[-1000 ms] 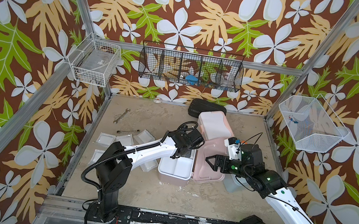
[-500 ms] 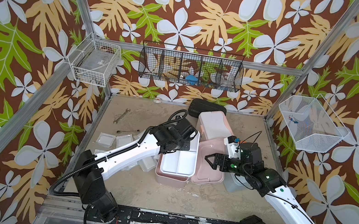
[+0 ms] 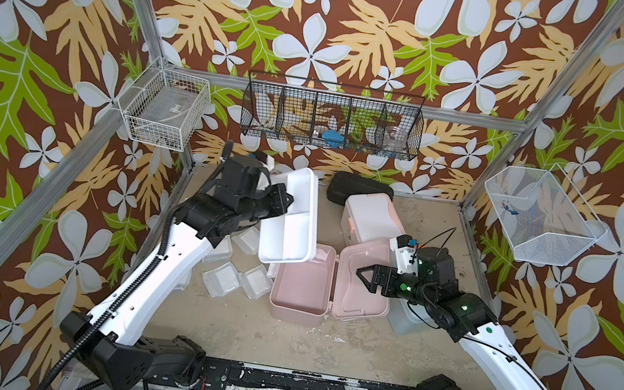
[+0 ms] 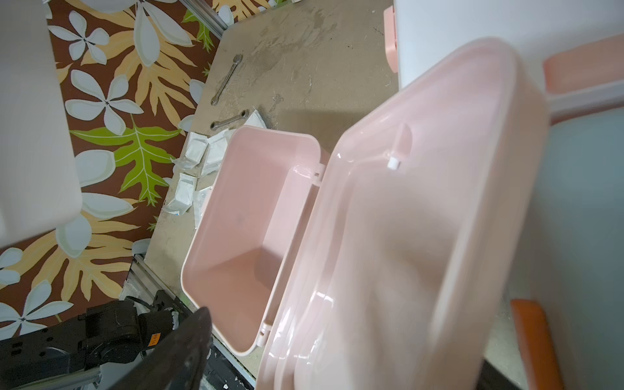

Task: Open first aid kits and take out gauze
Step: Pick up the compartment layer from the first aid kit, then place the compartment layer in the first aid kit.

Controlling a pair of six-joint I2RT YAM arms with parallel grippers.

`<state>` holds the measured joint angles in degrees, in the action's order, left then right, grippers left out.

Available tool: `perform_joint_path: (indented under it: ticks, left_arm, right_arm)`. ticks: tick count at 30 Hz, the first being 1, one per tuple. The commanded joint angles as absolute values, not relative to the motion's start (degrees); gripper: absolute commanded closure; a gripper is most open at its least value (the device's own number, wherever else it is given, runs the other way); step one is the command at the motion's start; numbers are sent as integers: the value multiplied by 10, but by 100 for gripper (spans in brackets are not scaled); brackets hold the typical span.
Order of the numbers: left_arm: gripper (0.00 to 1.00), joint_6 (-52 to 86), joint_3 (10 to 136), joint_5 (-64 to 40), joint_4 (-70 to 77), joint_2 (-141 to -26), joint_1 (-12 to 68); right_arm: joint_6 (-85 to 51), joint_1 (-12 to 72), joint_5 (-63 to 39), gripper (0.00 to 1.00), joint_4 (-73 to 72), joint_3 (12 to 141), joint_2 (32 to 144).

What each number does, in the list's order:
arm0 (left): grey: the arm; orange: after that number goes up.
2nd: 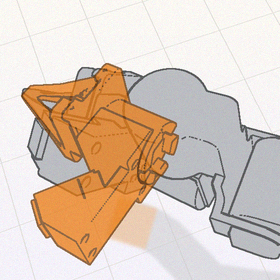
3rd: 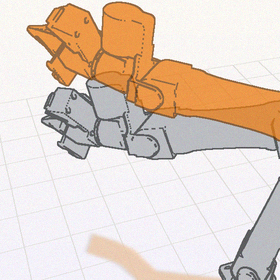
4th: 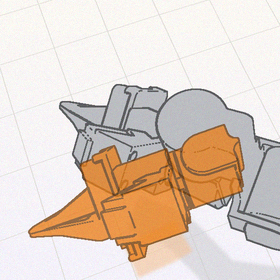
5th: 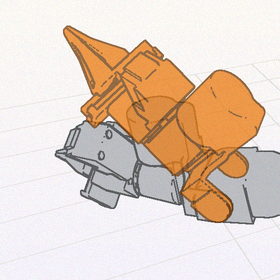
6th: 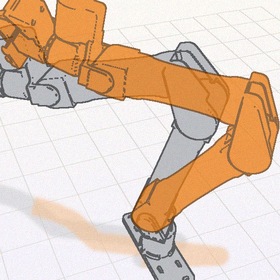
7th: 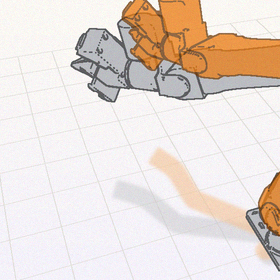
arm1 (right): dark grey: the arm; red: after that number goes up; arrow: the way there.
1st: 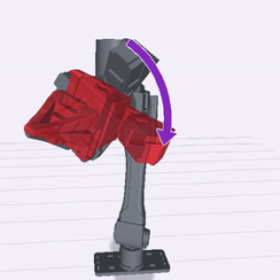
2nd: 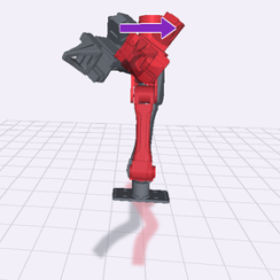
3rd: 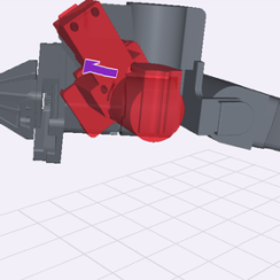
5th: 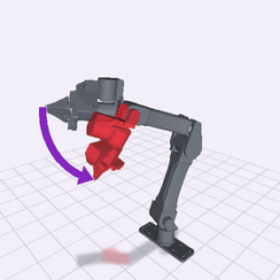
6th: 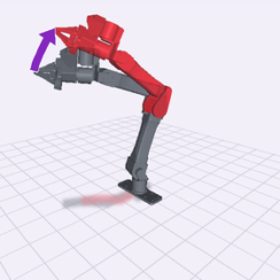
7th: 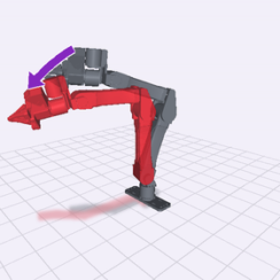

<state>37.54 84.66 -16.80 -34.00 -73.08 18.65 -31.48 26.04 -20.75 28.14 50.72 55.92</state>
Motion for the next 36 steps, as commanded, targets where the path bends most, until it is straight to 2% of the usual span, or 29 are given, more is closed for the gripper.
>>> perform_joint_path:
  ticks: [1, 9, 14, 22, 28, 31, 36]
  left_arm:
    - [100, 386, 823, -310, -294, -710, 99]
    - [100, 488, 675, -490, -155, -654, -146]
    - [100, 569, 587, -551, -51, -650, -220]
    - [100, 562, 569, -536, -57, -647, -221]
    - [100, 516, 596, -489, -126, -627, -204]
    - [100, 462, 648, -406, -212, -625, -141]
    - [100, 413, 722, -195, -323, -638, 51]
  right_arm:
    - [-313, 260, -208, 7, 268, 513, 559]
    - [-310, 261, -210, 7, 264, 512, 566]
    - [-311, 260, -209, 7, 263, 508, 565]
    - [-312, 261, -206, 7, 266, 507, 556]
    - [-315, 261, -208, 7, 265, 509, 553]
    - [-315, 261, -206, 7, 266, 509, 549]
    - [-316, 260, -201, 7, 267, 505, 541]
